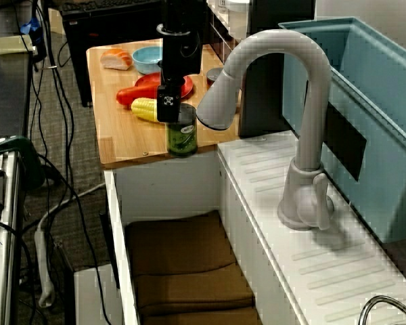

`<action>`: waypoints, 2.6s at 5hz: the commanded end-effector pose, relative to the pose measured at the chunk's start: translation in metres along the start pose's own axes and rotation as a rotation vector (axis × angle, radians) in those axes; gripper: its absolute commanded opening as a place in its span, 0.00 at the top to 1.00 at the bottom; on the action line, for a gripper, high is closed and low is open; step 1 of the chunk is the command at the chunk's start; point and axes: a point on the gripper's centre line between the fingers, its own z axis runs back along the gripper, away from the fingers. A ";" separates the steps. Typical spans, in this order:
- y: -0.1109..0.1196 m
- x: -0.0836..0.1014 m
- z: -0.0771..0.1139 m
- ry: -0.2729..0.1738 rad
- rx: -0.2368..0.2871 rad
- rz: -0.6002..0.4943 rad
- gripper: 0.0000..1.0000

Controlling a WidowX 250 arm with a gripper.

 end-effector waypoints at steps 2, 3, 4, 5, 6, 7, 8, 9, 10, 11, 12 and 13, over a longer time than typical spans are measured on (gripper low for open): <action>0.007 0.006 0.021 -0.058 -0.015 0.009 0.00; 0.010 0.005 0.025 -0.053 -0.055 -0.005 0.00; 0.010 0.003 0.031 -0.051 -0.107 -0.027 0.00; 0.013 0.003 0.032 -0.046 -0.138 -0.035 0.00; 0.022 0.001 0.033 -0.044 -0.205 -0.051 0.00; 0.028 0.001 0.030 -0.039 -0.228 -0.052 0.00; 0.029 0.001 0.028 -0.034 -0.240 -0.049 0.00; 0.029 0.001 0.030 -0.036 -0.259 -0.054 0.00; 0.027 0.001 0.031 -0.035 -0.277 -0.052 0.00; 0.022 0.003 0.028 -0.030 -0.290 -0.049 0.00; 0.015 0.003 0.023 -0.016 -0.307 -0.047 0.00; 0.010 0.004 0.017 -0.001 -0.313 -0.045 0.00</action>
